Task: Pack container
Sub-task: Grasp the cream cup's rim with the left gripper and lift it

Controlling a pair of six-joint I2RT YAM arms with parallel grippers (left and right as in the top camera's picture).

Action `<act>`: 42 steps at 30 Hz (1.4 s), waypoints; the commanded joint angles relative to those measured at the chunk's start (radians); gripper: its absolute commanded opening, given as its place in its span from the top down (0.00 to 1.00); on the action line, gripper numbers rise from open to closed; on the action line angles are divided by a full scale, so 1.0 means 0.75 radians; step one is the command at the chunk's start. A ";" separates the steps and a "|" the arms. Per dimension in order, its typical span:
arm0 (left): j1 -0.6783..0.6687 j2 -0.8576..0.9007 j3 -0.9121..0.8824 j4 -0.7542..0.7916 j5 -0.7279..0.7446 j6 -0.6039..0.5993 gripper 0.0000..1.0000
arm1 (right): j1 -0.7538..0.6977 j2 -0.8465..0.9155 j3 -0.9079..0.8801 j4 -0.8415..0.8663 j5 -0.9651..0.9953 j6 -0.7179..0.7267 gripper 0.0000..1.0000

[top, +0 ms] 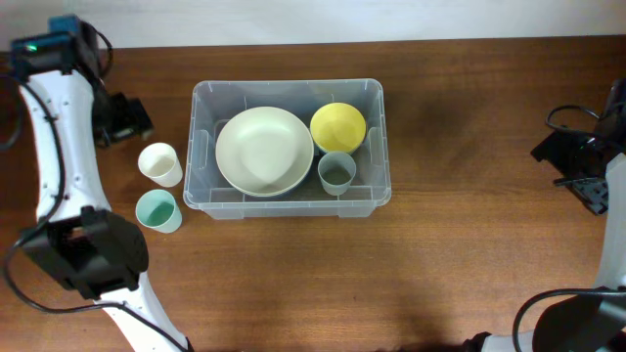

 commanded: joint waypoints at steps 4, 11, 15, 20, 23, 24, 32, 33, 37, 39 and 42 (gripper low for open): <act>0.011 -0.015 -0.278 0.207 0.063 0.040 0.01 | -0.002 0.004 -0.008 0.004 0.002 0.006 0.01; 0.051 -0.003 -0.398 0.332 0.105 0.056 0.01 | -0.002 0.004 -0.008 0.004 0.002 0.006 0.01; 0.094 -0.003 -0.454 0.370 0.137 0.056 0.01 | -0.002 0.004 -0.008 0.004 0.002 0.006 0.01; 0.131 -0.002 -0.527 0.453 0.171 0.056 0.01 | -0.002 0.004 -0.008 0.003 0.002 0.006 0.01; 0.138 -0.003 -0.555 0.497 0.171 0.058 0.01 | -0.002 0.004 -0.008 0.003 0.002 0.006 0.01; 0.138 -0.002 -0.556 0.509 0.172 0.063 0.01 | -0.002 0.004 -0.008 0.004 0.002 0.006 0.01; 0.136 -0.002 -0.564 0.577 0.196 0.123 0.10 | -0.002 0.004 -0.008 0.003 0.002 0.006 0.01; 0.136 -0.002 -0.564 0.577 0.196 0.123 0.16 | -0.002 0.004 -0.008 0.004 0.002 0.006 0.01; 0.136 -0.002 -0.564 0.574 0.197 0.122 0.39 | -0.002 0.004 -0.008 0.003 0.002 0.006 0.01; 0.136 -0.002 -0.565 0.566 0.199 0.122 0.46 | -0.002 0.004 -0.008 0.003 0.002 0.006 0.01; 0.136 -0.002 -0.577 0.569 0.206 0.122 0.48 | -0.002 0.004 -0.008 0.004 0.002 0.006 0.01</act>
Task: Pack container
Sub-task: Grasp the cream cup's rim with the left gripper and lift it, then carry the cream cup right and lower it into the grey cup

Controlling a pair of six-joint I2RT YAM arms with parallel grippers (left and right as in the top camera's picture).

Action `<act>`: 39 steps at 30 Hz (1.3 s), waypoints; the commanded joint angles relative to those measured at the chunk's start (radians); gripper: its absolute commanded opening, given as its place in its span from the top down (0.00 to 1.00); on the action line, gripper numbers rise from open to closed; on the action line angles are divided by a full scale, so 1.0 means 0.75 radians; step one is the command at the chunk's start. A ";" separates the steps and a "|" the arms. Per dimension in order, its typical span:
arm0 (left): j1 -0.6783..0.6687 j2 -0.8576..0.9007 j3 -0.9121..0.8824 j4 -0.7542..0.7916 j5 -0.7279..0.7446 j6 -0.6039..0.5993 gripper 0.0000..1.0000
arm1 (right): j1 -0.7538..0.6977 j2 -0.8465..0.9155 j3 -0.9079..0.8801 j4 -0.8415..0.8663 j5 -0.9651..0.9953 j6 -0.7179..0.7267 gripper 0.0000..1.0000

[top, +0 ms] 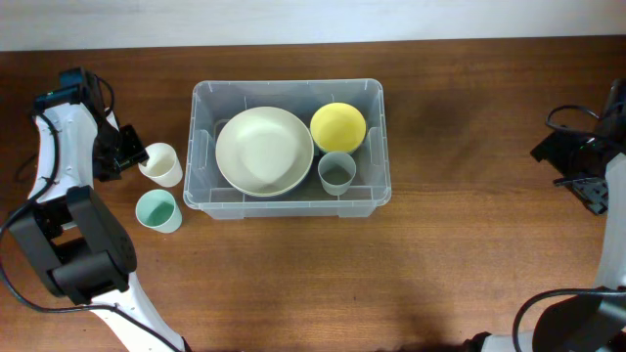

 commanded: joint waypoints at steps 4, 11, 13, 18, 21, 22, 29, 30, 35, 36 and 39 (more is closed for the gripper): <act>0.003 0.002 -0.057 0.015 0.019 0.017 0.48 | -0.002 0.004 -0.008 0.004 0.002 0.006 0.01; 0.003 0.008 -0.066 0.030 0.022 0.017 0.64 | -0.002 0.004 -0.008 0.003 0.002 0.006 0.01; 0.003 0.008 -0.066 0.031 0.024 0.017 0.80 | -0.002 0.004 -0.008 0.004 0.002 0.006 0.01; 0.008 0.008 -0.053 0.055 0.012 0.017 0.99 | -0.002 0.004 -0.008 0.003 0.002 0.006 0.01; 0.033 0.007 0.022 0.049 0.004 0.017 0.99 | -0.002 0.004 -0.008 0.004 0.002 0.006 0.01; 0.050 0.007 0.087 0.035 0.006 0.016 0.99 | -0.002 0.004 -0.008 0.004 0.002 0.006 0.01; 0.115 0.001 0.639 -0.131 0.215 0.016 0.99 | -0.002 0.004 -0.008 0.003 0.002 0.006 0.01; 0.115 -0.002 0.740 -0.163 0.271 0.017 0.99 | -0.002 0.004 -0.008 0.003 0.002 0.006 0.01; 0.024 -0.027 1.162 -0.338 0.576 0.162 0.99 | -0.002 0.004 -0.008 0.003 0.002 0.006 0.01; -0.015 -0.035 1.221 -0.379 0.595 0.195 0.99 | -0.002 0.004 -0.008 0.003 0.002 0.006 0.01; -0.167 -0.058 1.324 -0.498 0.583 0.288 0.99 | -0.002 0.004 -0.008 0.003 0.002 0.006 0.01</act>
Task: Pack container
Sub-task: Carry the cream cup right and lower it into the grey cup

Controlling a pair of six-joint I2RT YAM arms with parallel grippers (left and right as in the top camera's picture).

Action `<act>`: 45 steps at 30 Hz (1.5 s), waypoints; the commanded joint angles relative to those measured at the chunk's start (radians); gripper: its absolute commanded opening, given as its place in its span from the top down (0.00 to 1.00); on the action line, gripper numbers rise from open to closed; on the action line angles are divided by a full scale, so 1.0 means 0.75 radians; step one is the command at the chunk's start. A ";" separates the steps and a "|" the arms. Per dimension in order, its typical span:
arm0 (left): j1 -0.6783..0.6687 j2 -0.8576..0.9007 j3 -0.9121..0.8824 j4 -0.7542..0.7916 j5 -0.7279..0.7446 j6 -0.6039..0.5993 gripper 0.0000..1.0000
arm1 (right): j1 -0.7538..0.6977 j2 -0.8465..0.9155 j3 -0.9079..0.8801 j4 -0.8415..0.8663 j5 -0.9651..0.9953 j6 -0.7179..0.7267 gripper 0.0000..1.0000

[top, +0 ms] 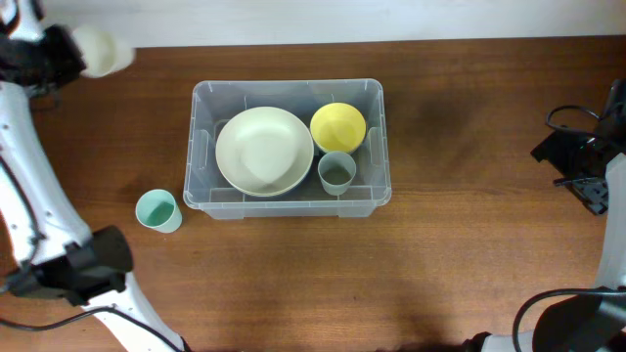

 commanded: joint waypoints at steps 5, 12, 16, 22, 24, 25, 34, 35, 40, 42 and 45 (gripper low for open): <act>-0.440 -0.044 0.081 -0.184 0.118 0.229 0.99 | -0.002 0.004 -0.008 0.003 0.003 0.006 0.01; -0.763 0.021 -0.025 -0.225 -0.010 0.229 0.99 | -0.002 0.004 -0.008 0.004 0.003 0.006 0.01; -0.885 0.060 -0.157 -0.221 -0.041 0.228 0.99 | -0.002 0.004 -0.008 0.004 0.003 0.006 0.01; -0.954 0.114 -0.296 -0.184 -0.040 0.227 0.99 | -0.002 0.004 -0.008 0.004 0.003 0.006 0.01; -0.968 0.122 -0.342 -0.159 -0.040 0.227 0.99 | -0.002 0.004 -0.008 0.003 0.003 0.006 0.01; -0.973 0.124 -0.365 -0.138 -0.040 0.227 0.99 | -0.002 0.004 -0.008 0.004 0.003 0.006 0.01; -0.978 0.130 -0.565 0.051 -0.039 0.227 0.99 | -0.002 0.004 -0.008 0.004 0.003 0.006 0.01; -0.978 0.130 -0.587 0.072 -0.039 0.222 0.99 | -0.002 0.004 -0.008 0.003 0.003 0.006 0.01; -0.978 0.131 -0.671 0.138 -0.040 0.223 0.99 | -0.002 0.004 -0.008 0.004 0.003 0.006 0.01; -0.978 0.131 -0.690 0.156 -0.040 0.223 0.99 | -0.002 0.004 -0.008 0.003 0.003 0.006 0.01; -0.978 0.132 -0.699 0.174 -0.040 0.223 0.99 | -0.002 0.004 -0.008 0.003 0.003 0.006 0.01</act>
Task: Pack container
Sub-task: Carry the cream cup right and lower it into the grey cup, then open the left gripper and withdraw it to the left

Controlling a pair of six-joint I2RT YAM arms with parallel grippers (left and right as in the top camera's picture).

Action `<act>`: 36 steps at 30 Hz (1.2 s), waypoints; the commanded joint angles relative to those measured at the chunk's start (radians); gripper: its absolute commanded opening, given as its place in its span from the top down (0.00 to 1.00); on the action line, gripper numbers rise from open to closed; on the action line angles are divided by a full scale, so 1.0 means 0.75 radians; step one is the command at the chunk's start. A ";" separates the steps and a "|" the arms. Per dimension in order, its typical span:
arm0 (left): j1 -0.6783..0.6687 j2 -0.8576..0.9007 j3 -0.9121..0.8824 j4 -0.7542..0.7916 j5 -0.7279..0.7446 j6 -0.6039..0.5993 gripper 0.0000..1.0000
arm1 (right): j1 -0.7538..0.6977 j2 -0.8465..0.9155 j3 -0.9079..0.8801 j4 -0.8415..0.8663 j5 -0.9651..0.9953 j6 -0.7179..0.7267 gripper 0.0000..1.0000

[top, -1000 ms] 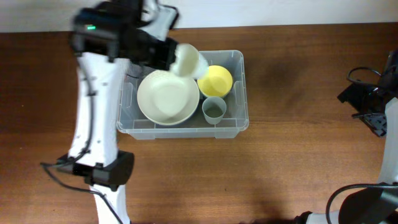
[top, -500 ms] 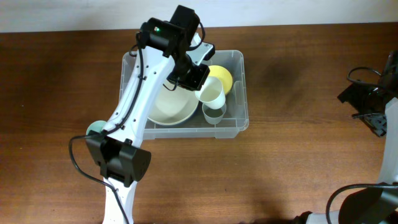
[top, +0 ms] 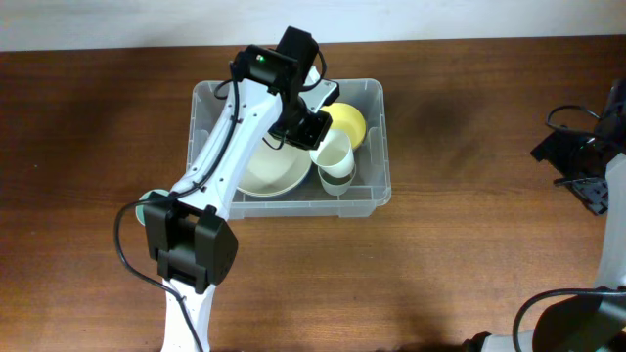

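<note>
The clear plastic container (top: 205,200) holds a large cream bowl (top: 262,174), a yellow bowl (top: 350,119) and a grey cup (top: 338,184). A cream cup (top: 333,154) stands tilted in the mouth of the grey cup. My left gripper (top: 313,132) reaches over the container and is shut on the cream cup's upper rim. A teal cup (top: 145,201) on the table left of the container is mostly hidden behind the left arm. My right gripper (top: 590,192) rests at the table's far right edge; its fingers are too dark to read.
The left arm (top: 230,127) crosses the container's left half from its base (top: 191,244) at the front. Brown wooden table (top: 469,254) stretches between the container and the right arm.
My left gripper was up at the far left corner holding the cream cup. Now it is over the container's right side, with the cup set into the grey cup.
The cream and teal cups stood left of the container, my left gripper beside them. The gripper then closed in on the cream cup and later held it high at the far left. Now the cup sits in the grey cup inside the container. The right arm never moved.
</note>
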 commanded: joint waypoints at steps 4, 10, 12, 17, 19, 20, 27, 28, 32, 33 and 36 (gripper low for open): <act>-0.004 0.011 -0.012 0.019 -0.005 0.015 0.98 | -0.002 0.004 -0.008 0.003 0.002 0.006 0.01; -0.004 0.012 -0.012 0.019 -0.005 0.015 0.83 | -0.002 0.004 -0.008 0.003 0.002 0.006 0.01; -0.004 0.012 -0.012 0.019 -0.006 0.016 0.76 | -0.002 0.004 -0.008 0.004 0.002 0.006 0.01; -0.001 0.012 -0.011 0.040 -0.026 0.016 0.20 | -0.002 0.004 -0.008 0.004 0.002 0.006 0.01; 0.002 0.011 0.000 0.060 -0.094 0.016 0.06 | -0.002 0.004 -0.008 0.003 0.002 0.006 0.01; 0.005 0.011 0.018 0.061 -0.133 0.015 0.01 | -0.002 0.004 -0.008 0.003 0.002 0.006 0.01; 0.105 -0.015 0.326 -0.091 -0.439 -0.194 0.01 | -0.002 0.004 -0.008 0.004 0.002 0.006 0.01; 0.128 -0.021 0.371 -0.128 -0.484 -0.233 0.01 | -0.002 0.004 -0.008 0.003 0.002 0.006 0.01; 0.238 -0.062 0.499 -0.303 -0.613 -0.357 0.01 | -0.002 0.004 -0.008 0.003 0.002 0.006 0.01; 0.270 -0.079 0.511 -0.348 -0.649 -0.398 0.01 | -0.002 0.004 -0.008 0.003 0.002 0.006 0.01; 0.368 -0.148 0.500 -0.387 -0.691 -0.452 0.01 | -0.002 0.004 -0.008 0.004 0.002 0.006 0.01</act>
